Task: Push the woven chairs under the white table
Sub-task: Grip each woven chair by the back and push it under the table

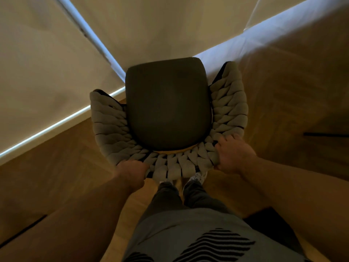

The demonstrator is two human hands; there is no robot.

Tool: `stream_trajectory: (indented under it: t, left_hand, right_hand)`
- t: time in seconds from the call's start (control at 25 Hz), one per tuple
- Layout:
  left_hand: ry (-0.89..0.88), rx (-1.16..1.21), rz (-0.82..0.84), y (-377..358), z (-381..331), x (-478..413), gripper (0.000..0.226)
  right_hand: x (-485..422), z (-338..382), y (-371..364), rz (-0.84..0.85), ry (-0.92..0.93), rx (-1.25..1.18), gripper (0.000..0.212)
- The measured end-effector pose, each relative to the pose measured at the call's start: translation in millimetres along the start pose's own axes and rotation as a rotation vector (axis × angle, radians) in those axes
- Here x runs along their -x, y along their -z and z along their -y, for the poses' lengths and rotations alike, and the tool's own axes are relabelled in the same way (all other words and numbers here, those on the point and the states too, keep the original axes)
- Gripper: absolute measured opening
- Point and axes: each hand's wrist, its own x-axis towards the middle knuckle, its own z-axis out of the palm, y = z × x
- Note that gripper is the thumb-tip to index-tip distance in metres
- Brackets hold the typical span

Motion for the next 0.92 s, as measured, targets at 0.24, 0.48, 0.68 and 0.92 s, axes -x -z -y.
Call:
stream_trajectory:
  t: [0.24,0.48,0.68,0.92]
  left_hand:
    - [-0.109,-0.127,-0.050,62.7,-24.7,-40.2,0.035]
    - [-0.310,-0.243,-0.138,121.4,-33.5,-92.0,0.032]
    - [-0.464,-0.330,-0.194,173.4,-30.3,-146.9,0.040]
    - [-0.557,-0.535,-0.138,249.8,-57.6,-191.9,0.038]
  right_hand:
    - [27.1,-39.9,-14.9,0.057,-0.152,-0.138,0.075]
    - [34.3,-57.3,-19.9,0.165,-0.312,-0.265,0.074]
    - [39.7,-53.9,-12.6,0.217,-0.473,-0.444,0.078]
    - [44.6,-52.9,-19.7,0.122,-0.635,-0.697,0.083]
